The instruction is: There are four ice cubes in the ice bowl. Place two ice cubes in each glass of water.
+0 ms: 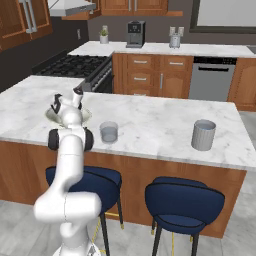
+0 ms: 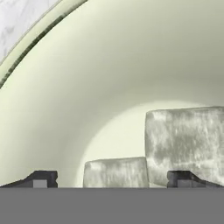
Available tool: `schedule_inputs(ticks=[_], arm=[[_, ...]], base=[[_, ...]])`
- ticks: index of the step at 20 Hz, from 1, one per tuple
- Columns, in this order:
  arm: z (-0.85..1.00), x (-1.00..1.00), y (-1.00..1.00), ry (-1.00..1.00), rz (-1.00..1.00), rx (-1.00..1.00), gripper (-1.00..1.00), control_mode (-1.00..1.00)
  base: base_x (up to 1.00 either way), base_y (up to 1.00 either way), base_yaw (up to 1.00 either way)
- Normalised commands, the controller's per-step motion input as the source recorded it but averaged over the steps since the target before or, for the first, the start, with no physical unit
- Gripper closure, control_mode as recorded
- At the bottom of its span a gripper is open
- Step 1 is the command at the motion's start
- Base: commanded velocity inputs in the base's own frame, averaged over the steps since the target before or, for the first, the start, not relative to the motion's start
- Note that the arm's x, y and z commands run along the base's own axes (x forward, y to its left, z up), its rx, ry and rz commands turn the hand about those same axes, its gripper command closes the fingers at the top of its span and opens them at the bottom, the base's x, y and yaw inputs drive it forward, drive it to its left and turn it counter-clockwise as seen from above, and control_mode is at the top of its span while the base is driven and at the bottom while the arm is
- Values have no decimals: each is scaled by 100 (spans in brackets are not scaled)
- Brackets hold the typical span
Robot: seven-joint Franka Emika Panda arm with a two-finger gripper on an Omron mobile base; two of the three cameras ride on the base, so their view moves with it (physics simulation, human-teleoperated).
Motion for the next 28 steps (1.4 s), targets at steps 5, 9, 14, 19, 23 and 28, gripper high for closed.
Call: schedule_inputs(ticks=[5,9,14,19,23,28], arm=[[-20,1,10,7,9,-3,-100,-100],[-19,0,2,5,7,-3,100,-100],[-30,0,1,12,3,-7,100,-100],[-27,-9,-2,9,2,-5,100,-100],[-5,-25,-44,1,0,0,100,-100],[11,-32,-86,-17,0,4,100,-100]], base=[[0,0,0],[0,0,0],[0,0,0],[0,0,0],[0,0,0],[0,0,0]])
